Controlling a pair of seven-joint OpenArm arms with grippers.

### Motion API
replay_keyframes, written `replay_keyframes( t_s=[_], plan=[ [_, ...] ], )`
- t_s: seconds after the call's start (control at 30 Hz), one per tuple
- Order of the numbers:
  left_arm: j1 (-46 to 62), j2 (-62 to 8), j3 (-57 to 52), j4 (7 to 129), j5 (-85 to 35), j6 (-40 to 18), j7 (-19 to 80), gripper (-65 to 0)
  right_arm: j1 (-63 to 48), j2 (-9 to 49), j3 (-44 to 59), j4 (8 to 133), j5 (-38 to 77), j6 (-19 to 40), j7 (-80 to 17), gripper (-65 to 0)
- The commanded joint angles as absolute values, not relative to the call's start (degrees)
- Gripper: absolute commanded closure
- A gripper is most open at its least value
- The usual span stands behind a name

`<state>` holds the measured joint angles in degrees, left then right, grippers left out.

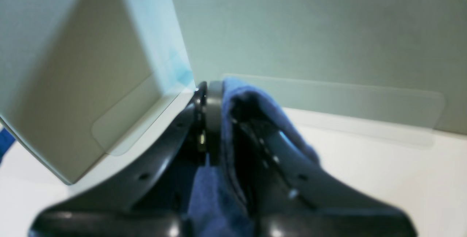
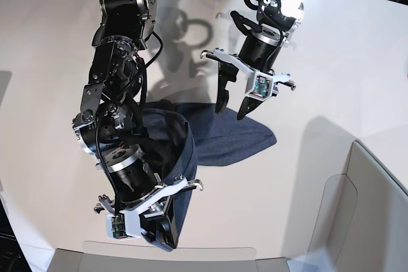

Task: Layout the t-shirt on the table in an organized manner, then fold the t-shirt properly
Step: 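Lift the shirt high with the right gripper and shake it out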

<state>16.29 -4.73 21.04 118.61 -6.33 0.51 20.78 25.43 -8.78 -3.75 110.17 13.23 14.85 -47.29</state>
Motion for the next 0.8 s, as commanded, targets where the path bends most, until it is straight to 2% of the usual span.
replay_keyframes(
  t_s=[0.0,0.13,0.3,0.43,0.77],
  plan=[
    [16.0,-4.6,22.2,119.8,-6.2,0.4,19.3,-26.0,27.1,-9.0,-3.9,111.2,12.9,15.1,-44.1,0.0],
    [15.9,-4.2,26.0,119.8,-6.2,1.4,19.4,-26.0,28.4,-9.0,-3.9,111.0,12.3,14.9,-43.4,0.0],
    [11.6,-2.0,30.3,119.7,-6.2,9.1,20.4,-26.0,29.5,-9.0,-4.2,110.7,10.2,14.9,-43.4,0.0],
    [6.5,-0.5,32.3,119.4,-6.3,13.8,25.7,-26.0,29.2,-9.0,-5.6,110.8,8.2,14.9,-43.4,0.0],
    [4.7,1.9,33.4,117.8,-6.5,14.8,27.0,-26.0,29.1,-9.0,-6.3,110.8,8.1,14.9,-43.4,0.0]
  ],
)
